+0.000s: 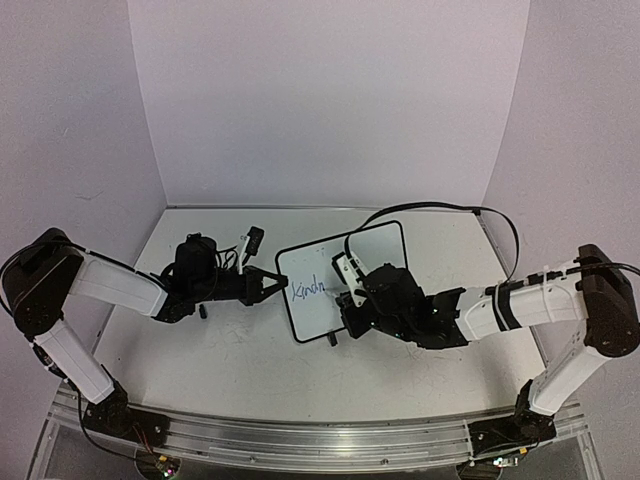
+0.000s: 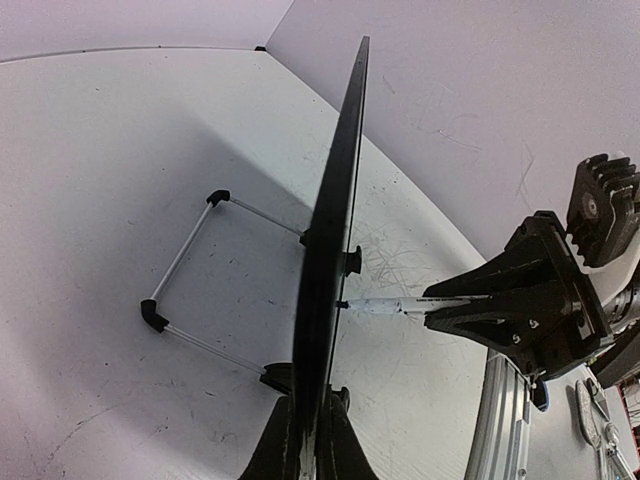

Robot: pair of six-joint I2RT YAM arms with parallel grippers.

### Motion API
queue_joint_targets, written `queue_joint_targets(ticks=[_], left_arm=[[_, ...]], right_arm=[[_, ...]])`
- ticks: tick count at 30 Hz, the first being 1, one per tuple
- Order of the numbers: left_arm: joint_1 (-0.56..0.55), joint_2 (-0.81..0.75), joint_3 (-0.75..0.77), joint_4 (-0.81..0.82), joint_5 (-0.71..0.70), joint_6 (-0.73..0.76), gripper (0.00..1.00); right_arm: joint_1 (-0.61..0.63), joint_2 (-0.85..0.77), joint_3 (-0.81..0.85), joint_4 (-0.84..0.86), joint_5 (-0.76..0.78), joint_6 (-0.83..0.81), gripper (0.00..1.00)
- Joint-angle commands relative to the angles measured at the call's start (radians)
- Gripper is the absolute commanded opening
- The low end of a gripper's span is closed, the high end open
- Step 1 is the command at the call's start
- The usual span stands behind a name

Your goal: Write a sentence on the whiteboard

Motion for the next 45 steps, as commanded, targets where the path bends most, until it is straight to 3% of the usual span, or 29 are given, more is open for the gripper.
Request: queue_joint_targets(ticks=[1,17,26,45], left_arm=[[0.003,-0.033,-0.010,-0.016,0.005,0.001,0.00],[0.003,-0.039,-0.009,-0.018,0.000,-0.005,0.00],[0.003,-0.030,0.000,-0.020,0.005,-0.006,0.00],[0.003,-0.026,0.002,-0.020,0.009,-0.003,0.00]], right_arm=[[-0.009,-0.007,-0.001,-0.021,0.025,0.005,0.00],[-0.060,-0.127,-0.052,0.057,-0.110,-0.063,0.00],[-0.057,-0.114,-0.048,0.054,-0.059,-0.083,0.00],[-0.050,-0.062,-0.010,0.065,-0.124,-0.084,0.00]])
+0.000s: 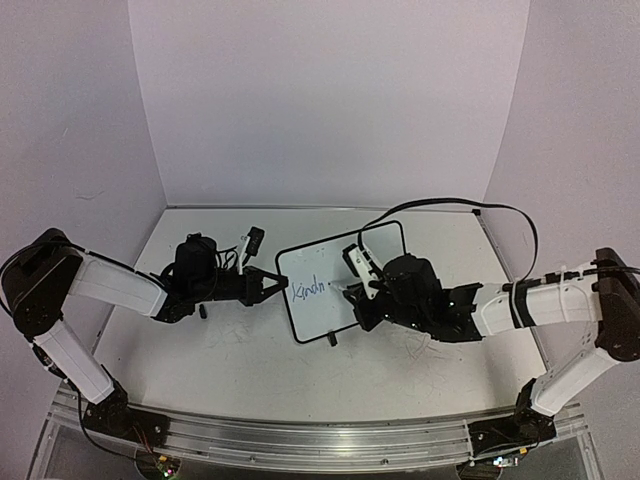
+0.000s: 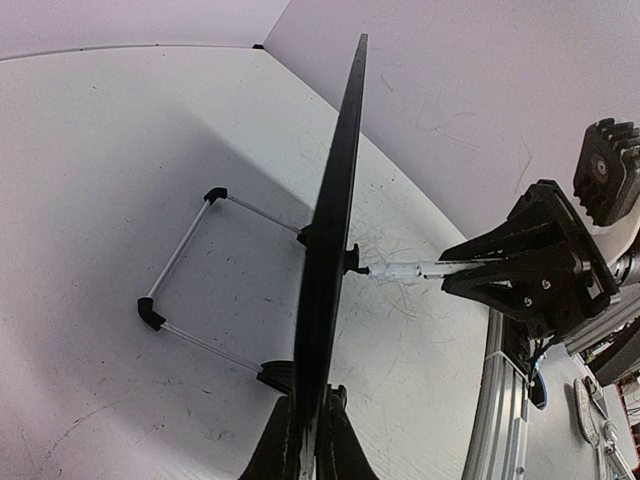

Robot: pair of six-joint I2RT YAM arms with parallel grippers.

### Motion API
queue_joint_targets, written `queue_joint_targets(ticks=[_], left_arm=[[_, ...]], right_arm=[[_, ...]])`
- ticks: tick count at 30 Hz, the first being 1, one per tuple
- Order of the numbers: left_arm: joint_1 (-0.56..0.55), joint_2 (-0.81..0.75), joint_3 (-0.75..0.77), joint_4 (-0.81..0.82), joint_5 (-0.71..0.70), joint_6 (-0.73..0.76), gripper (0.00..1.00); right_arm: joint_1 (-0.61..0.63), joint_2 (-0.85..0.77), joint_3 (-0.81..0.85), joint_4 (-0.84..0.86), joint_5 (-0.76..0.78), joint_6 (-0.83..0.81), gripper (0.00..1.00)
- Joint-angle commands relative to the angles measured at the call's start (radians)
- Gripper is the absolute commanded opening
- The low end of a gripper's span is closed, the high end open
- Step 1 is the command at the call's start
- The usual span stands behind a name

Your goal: Write a sentence on the whiteboard

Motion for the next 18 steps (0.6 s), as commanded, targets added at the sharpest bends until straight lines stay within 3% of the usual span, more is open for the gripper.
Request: queue_joint_targets(ticks=[1,18], left_arm=[[0.004,-0.022,0.002,-0.013,0.005,-0.002,0.00],[0.004,-0.024,0.001,-0.014,0.006,-0.003,0.00]], right_arm=[[0.009,0.027,0.044,0.034,-0.009,-0.006,0.00],[0.009,0.051,0.061,0.051,-0.003,-0.004,0.00]])
